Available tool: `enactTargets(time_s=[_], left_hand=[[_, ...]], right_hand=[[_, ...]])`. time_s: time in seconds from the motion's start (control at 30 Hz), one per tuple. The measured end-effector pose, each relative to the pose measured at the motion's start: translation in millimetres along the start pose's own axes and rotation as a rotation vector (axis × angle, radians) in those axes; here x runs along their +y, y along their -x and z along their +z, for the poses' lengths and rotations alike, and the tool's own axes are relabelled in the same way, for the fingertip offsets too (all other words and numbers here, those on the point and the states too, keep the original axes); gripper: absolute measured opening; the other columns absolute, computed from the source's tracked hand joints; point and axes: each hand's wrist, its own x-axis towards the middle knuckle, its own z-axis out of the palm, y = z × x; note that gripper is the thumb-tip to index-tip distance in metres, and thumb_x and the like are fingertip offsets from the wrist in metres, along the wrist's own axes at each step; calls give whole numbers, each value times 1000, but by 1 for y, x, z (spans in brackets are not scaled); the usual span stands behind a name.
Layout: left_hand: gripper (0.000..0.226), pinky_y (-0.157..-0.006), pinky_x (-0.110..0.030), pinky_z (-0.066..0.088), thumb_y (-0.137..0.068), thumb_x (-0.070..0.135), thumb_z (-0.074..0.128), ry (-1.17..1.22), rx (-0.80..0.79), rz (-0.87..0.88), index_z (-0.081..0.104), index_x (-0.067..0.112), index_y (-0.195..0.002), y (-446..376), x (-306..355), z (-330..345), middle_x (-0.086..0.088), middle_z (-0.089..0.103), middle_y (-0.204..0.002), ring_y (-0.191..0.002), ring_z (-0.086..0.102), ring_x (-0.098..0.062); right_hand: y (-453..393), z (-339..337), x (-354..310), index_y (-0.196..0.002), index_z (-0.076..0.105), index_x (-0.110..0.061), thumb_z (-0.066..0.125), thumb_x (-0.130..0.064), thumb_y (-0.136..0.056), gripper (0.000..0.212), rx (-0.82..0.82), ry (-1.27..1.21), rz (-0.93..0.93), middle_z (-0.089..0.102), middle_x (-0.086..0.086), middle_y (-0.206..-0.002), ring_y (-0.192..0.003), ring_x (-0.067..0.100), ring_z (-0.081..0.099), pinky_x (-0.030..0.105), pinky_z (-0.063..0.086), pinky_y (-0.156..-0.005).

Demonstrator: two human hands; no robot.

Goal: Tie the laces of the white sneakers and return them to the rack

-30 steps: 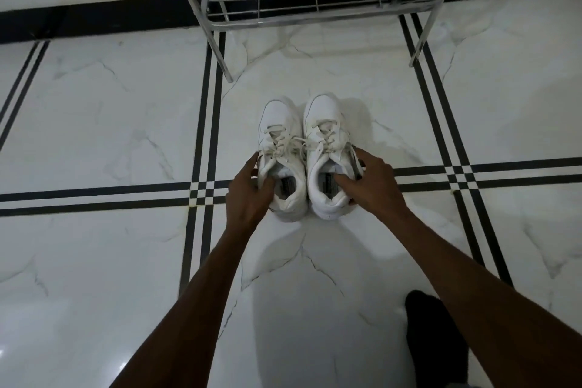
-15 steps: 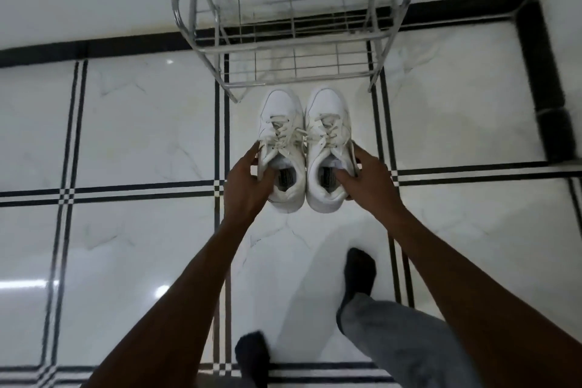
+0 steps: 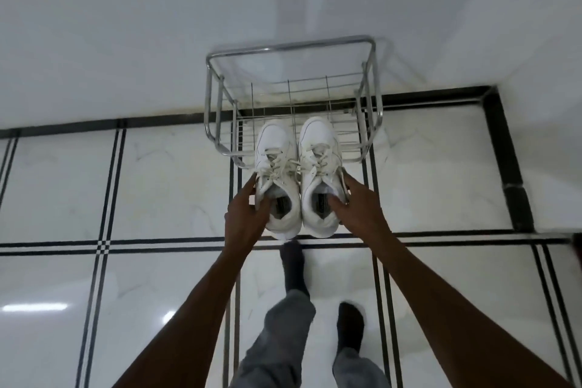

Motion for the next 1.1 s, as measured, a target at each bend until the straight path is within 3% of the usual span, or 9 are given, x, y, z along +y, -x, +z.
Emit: enactTargets(time_s=[0.2,0.3,0.4,0.43,0.53,0.6,0.77,0.97,1.1], left_hand=[[58,-77,-26,51,-94,34,64,15,-13,-20,47,37,-150,-124,20,5,4,72,-125,-82,66,-3],[60,-88,-39,59,-91,40,62,40,-15,13,48,35,-149,-185,14,14,2,72,-126,-96,73,-15],[70,-85,-47,61,-84,51,58,56,-49,17,46,30,-150,-230,1,22,-2,70,-130,-99,74,-27],[71,-85,-44,62,-84,52,58,58,-61,2,45,31,-151,-240,-2,25,-2,70,-131,-100,73,-29],[63,-73,-9,54,-94,32,64,47,-75,26,43,26,-153,-260,-7,33,-3,67,-135,-105,73,-28],[62,-70,-8,53,-96,25,65,69,-76,38,43,21,-154,-271,-11,38,-3,63,-141,-110,71,-29],[62,-77,-20,60,-96,16,65,121,-64,33,42,19,-154,-282,-15,47,-5,60,-143,-111,69,-24],[64,-79,-14,55,-95,27,69,62,-125,48,42,24,-154,-285,-17,42,-2,59,-142,-111,65,-15],[68,-102,-42,52,-95,46,65,-106,-59,105,39,23,-154,-278,7,24,-9,52,-146,-129,55,-23]], right_hand=[[-125,11,-12,-148,37,-32,52,-53,-79,74,-48,-2,6,69,6,-122,-101,29,69,49,61,-76],[-188,21,-14,-151,37,-24,59,-39,-86,69,-45,2,12,65,11,-130,-112,31,66,50,59,-85],[-230,30,-16,-151,37,-20,58,-39,-87,70,-36,34,24,65,13,-131,-112,33,66,51,56,-91],[-240,34,-14,-151,37,-20,60,-36,-89,68,-38,44,24,64,13,-133,-113,33,65,51,55,-93],[-260,40,-9,-152,36,-16,63,-27,-94,66,-45,83,26,57,12,-144,-129,30,57,47,49,-105],[-269,43,-7,-152,36,-15,64,-25,-94,66,-52,102,29,56,13,-144,-131,30,55,45,48,-107],[-280,46,2,-153,34,-16,63,-24,-93,67,-52,54,45,53,9,-148,-136,26,51,44,45,-111],[-280,43,-1,-153,32,-9,66,-28,-92,72,-82,113,77,51,15,-147,-136,31,50,37,43,-109],[-276,26,-27,-153,27,-12,60,-45,-93,76,27,420,17,43,16,-151,-138,36,42,52,46,-104]])
